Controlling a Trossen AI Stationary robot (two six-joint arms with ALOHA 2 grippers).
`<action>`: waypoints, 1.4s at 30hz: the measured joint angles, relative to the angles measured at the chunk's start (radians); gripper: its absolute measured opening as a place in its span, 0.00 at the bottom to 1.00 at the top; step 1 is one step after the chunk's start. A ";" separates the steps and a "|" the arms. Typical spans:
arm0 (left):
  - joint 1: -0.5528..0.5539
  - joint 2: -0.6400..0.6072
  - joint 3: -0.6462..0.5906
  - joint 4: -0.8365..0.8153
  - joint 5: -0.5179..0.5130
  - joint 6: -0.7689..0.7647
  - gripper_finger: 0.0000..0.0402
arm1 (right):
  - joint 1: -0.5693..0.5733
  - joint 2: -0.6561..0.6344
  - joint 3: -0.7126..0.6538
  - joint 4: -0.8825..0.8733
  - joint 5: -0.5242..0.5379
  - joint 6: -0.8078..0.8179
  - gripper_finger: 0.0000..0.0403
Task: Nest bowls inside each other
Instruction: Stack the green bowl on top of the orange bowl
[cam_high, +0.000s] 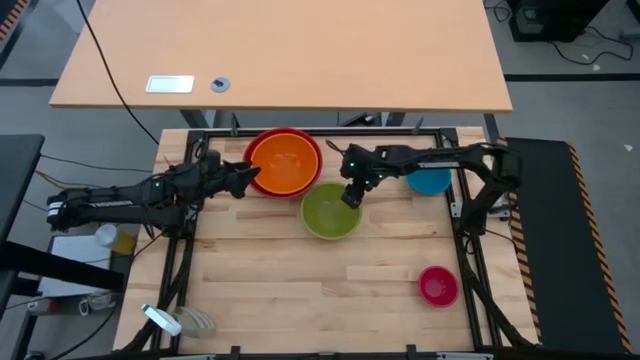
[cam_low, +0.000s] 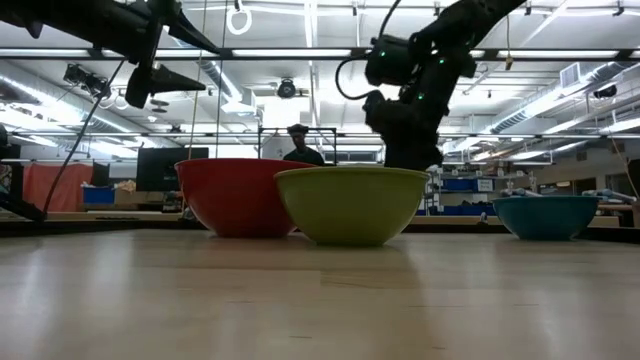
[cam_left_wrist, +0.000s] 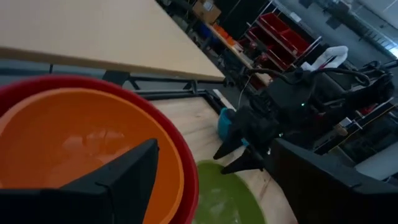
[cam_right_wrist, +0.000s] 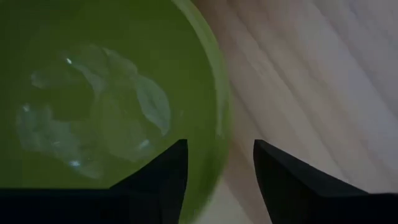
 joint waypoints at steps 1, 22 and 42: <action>0.000 0.006 0.000 0.000 0.000 -0.011 0.78 | -0.001 0.015 0.007 0.001 -0.005 0.005 0.46; 0.000 0.029 0.000 0.002 0.025 -0.019 0.78 | -0.017 0.074 0.029 -0.095 -0.095 0.048 0.04; 0.002 0.028 0.000 0.051 -0.007 -0.018 0.78 | 0.018 0.041 0.365 -0.050 -0.023 0.046 0.07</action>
